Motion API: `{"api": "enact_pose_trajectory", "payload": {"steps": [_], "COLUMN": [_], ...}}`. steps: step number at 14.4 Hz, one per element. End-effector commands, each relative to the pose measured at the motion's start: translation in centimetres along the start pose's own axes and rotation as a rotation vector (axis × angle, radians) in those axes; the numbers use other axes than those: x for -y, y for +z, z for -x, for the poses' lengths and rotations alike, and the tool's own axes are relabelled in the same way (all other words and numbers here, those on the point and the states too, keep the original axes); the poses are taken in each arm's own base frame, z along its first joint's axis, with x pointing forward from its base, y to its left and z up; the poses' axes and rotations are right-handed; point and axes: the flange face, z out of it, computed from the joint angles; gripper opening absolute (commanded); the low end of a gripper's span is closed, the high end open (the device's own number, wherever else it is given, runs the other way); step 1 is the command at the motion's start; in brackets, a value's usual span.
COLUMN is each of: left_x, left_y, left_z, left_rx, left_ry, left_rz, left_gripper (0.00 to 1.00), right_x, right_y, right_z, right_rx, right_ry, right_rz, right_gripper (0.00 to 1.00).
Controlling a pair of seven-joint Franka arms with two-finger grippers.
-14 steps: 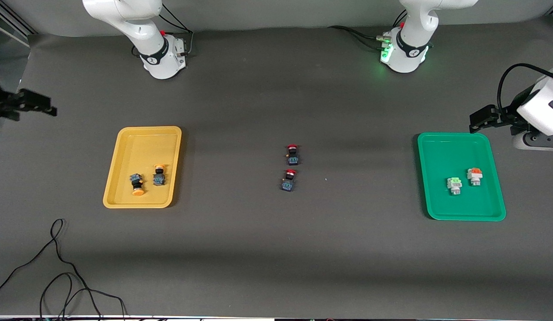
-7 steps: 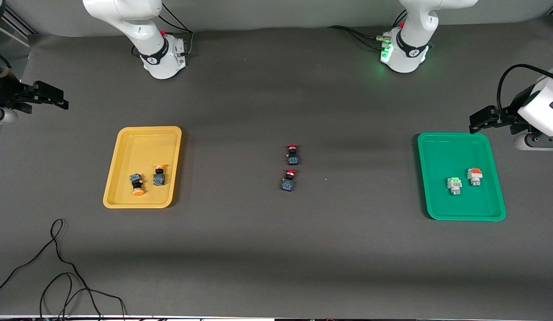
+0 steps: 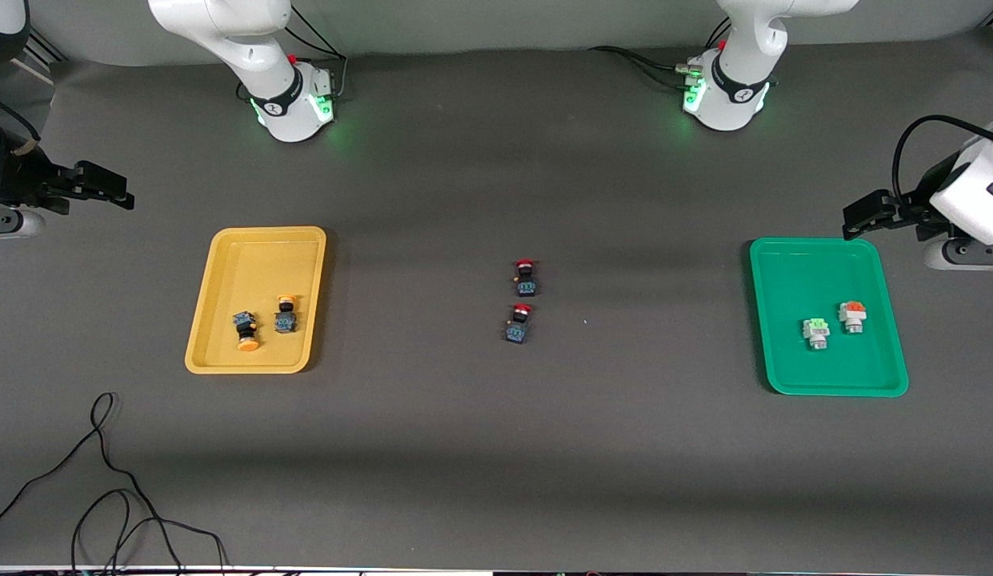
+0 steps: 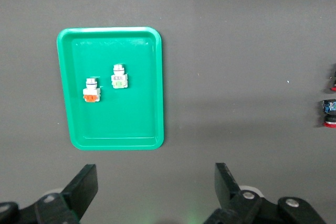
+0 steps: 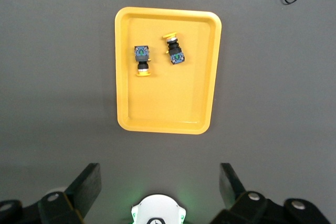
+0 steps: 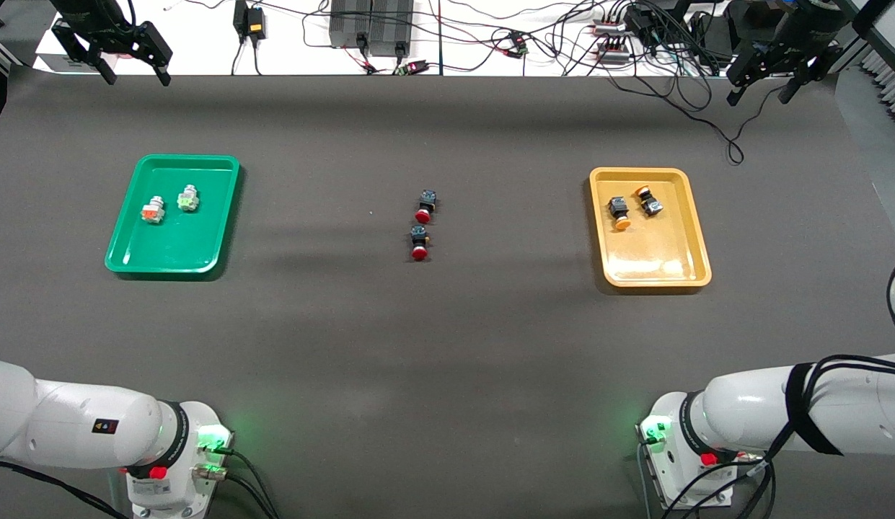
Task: Place green and yellow buttons in trays
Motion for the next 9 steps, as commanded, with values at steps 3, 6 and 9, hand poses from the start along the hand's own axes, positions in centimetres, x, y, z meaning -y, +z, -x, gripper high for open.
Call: {"api": "enact_pose_trajectory", "payload": {"steps": [3, 6, 9], "left_x": [-0.31, -0.31, -0.31], "left_y": [-1.29, -1.49, -1.56], "left_z": [0.20, 0.15, 0.15], "left_rx": [-0.012, -0.016, -0.018], "left_ry": [-0.013, -0.013, -0.010], "left_rz": [-0.016, -0.015, -0.015], "left_gripper": [1.00, 1.00, 0.99], "right_x": [0.52, 0.42, 0.61], "right_y": [-0.10, -0.30, -0.25], "right_z": [-0.40, -0.53, -1.14], "right_rx": [-0.043, -0.059, -0.086], "right_ry": [0.013, 0.016, 0.014], "right_rz": [0.017, 0.012, -0.008], "right_gripper": [1.00, 1.00, 1.00]}}
